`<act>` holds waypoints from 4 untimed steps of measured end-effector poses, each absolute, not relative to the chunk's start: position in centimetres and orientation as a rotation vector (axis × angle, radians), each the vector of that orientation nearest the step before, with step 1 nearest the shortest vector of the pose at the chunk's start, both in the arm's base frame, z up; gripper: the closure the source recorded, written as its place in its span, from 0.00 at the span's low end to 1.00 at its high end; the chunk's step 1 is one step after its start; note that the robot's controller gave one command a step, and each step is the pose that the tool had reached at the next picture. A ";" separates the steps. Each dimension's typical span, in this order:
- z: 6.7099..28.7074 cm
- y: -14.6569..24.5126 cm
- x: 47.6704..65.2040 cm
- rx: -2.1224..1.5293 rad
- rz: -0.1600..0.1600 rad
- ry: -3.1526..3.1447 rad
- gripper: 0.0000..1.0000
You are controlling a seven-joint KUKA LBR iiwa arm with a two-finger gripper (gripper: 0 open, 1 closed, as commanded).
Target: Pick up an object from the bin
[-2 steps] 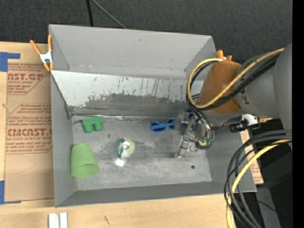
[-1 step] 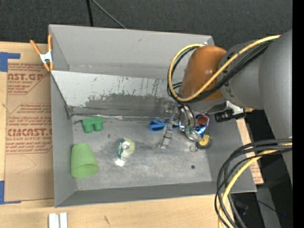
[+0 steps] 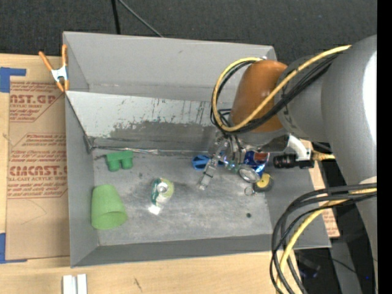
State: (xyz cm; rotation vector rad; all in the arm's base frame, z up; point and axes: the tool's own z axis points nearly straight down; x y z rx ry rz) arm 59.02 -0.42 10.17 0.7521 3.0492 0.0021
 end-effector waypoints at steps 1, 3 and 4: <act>6.9 -1.5 58.6 0.905 0.002 3.007 0.00; 7.1 1.4 59.3 0.861 0.002 3.019 1.00; 15.9 1.4 59.5 0.857 0.005 3.014 1.00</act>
Offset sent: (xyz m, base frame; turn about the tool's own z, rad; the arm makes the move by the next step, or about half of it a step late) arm -0.0042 -0.0118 -0.0317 0.1031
